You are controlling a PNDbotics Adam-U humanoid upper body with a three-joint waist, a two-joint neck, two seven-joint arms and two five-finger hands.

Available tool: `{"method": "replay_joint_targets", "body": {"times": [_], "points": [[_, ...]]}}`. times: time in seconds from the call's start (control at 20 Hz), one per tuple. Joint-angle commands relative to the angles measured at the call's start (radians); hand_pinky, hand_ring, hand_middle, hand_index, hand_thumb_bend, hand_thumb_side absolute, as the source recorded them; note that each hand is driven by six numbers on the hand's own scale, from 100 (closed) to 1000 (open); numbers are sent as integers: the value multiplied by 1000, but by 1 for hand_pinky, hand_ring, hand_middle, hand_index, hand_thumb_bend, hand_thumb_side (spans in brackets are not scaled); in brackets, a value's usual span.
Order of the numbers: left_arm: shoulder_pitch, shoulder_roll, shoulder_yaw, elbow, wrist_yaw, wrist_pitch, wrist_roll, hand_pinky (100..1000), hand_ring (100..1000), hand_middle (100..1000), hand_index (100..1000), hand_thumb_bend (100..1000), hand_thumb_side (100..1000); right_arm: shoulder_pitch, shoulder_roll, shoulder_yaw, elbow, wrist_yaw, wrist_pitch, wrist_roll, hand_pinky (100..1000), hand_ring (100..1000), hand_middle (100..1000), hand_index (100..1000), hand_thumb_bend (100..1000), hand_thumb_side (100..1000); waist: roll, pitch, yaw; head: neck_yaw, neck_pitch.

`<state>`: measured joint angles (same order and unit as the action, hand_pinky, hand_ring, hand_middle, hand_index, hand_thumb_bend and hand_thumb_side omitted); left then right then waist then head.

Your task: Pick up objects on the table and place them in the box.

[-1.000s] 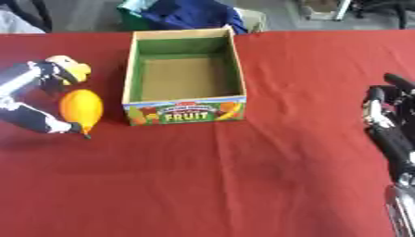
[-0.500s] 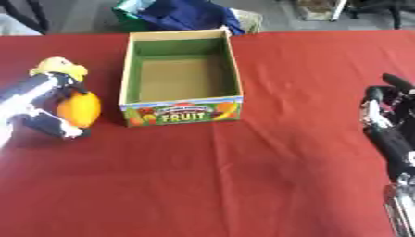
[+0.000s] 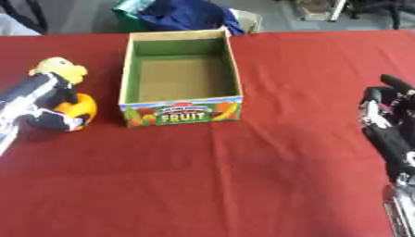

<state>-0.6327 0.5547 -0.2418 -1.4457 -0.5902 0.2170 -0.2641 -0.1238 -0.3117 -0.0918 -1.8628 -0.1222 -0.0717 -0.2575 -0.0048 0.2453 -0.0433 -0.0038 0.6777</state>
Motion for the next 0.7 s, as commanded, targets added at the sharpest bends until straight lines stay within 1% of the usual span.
{"method": "replay_joint_targets", "body": {"times": [0.05,0.25,0.4,0.55,0.7], "points": [[-17,42,40,-88,29,13,26,490,397,365,470,383,100,-7,-13,-7,-9,-4,-2,0,678,769,628,814,100,251,1,-19,1,-5,5],[-38,64,56,-157,56,27,33,488,396,363,468,388,100,-6,-14,-7,-9,-4,-1,-2,678,769,627,815,100,251,2,-21,-1,-4,5],[-71,62,57,-179,71,33,35,486,396,363,468,389,100,-6,-14,-7,-9,-5,-1,-2,678,769,627,815,100,250,2,-23,-5,-3,5],[-129,34,44,-169,69,31,41,488,396,363,468,389,100,-5,-13,-4,-8,-6,-1,1,678,769,627,814,100,250,1,-28,-14,4,5],[-197,-13,22,-130,48,17,40,489,397,364,469,390,100,-7,-11,3,-8,-10,0,7,678,769,627,815,100,250,0,-30,-30,14,5]]}}
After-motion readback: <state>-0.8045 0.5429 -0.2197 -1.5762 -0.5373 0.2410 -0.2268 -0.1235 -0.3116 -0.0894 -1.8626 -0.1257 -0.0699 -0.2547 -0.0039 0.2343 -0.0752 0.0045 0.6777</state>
